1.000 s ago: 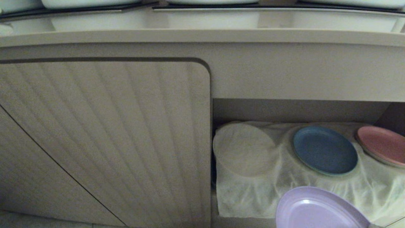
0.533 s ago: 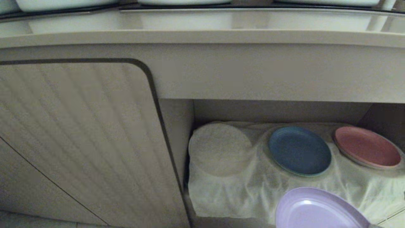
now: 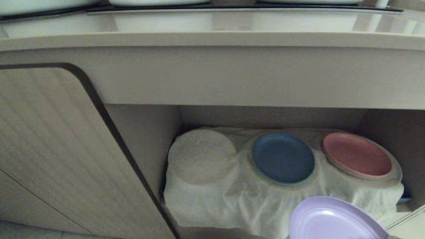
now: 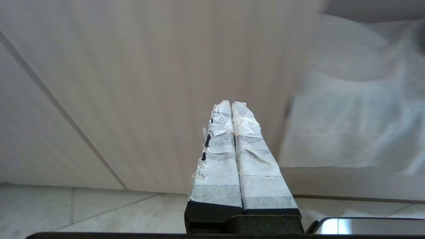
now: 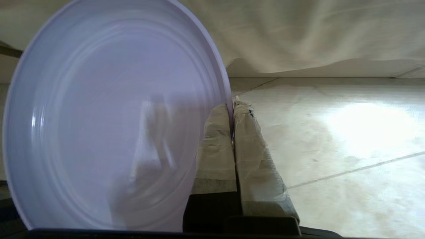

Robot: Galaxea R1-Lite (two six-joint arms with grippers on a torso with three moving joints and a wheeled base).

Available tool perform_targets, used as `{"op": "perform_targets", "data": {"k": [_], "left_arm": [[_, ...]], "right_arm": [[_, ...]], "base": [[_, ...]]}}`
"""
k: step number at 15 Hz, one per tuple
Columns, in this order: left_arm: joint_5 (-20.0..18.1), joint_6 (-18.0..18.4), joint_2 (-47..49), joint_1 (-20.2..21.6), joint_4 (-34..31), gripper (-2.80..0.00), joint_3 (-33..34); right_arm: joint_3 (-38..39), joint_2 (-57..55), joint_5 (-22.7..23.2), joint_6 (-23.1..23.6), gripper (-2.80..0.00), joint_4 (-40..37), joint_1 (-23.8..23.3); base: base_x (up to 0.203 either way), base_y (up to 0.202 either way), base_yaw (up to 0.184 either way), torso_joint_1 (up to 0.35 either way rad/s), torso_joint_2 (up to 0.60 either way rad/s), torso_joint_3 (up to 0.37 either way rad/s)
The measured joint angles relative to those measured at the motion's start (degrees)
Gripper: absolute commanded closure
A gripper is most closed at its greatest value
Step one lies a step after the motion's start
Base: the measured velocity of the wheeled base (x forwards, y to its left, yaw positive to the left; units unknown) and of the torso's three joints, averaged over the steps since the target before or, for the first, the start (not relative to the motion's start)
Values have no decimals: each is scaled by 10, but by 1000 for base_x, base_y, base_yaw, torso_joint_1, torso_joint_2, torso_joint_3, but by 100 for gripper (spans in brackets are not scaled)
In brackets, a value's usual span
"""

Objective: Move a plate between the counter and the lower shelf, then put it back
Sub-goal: Put the plate

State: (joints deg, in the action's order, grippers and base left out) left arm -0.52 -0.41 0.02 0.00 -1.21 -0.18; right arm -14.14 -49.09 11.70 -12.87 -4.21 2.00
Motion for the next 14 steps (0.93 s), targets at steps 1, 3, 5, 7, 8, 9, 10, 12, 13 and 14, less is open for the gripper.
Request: {"op": "perform_targets", "data": {"k": [1, 3, 5, 7, 8, 9, 10, 12, 13, 14], "left_arm": [[0, 0, 0, 0, 0, 0, 0], [0, 0, 0, 0, 0, 0, 0], [0, 0, 0, 0, 0, 0, 0], [0, 0, 0, 0, 0, 0, 0], [0, 0, 0, 0, 0, 0, 0], [0, 0, 0, 0, 0, 0, 0], [0, 0, 0, 0, 0, 0, 0], [0, 0, 0, 0, 0, 0, 0], [0, 0, 0, 0, -1, 0, 0], [0, 0, 0, 0, 0, 0, 0]], "right_arm": [[0, 0, 0, 0, 0, 0, 0], [0, 0, 0, 0, 0, 0, 0], [-1, 0, 0, 0, 0, 0, 0], [-2, 1, 0, 0, 0, -5, 0], [-3, 1, 0, 0, 0, -8, 0], [-3, 2, 0, 0, 0, -8, 0], [-3, 3, 0, 0, 0, -9, 1], [-4, 5, 0, 0, 0, -13, 1], [-4, 6, 0, 1, 0, -15, 1], [-4, 7, 0, 0, 0, -17, 2]], "base": [[0, -198, 2, 2, 0, -2], [0, -198, 0, 2, 3, -1], [0, -191, 1, 0, 2, -3], [0, -169, 0, 1, 2, 5], [0, -94, 4, -1, 0, -1], [0, 0, 0, 0, 0, 0], [0, 0, 0, 0, 0, 0], [0, 0, 0, 0, 0, 0], [0, 0, 0, 0, 0, 0], [0, 0, 0, 0, 0, 0]]}}
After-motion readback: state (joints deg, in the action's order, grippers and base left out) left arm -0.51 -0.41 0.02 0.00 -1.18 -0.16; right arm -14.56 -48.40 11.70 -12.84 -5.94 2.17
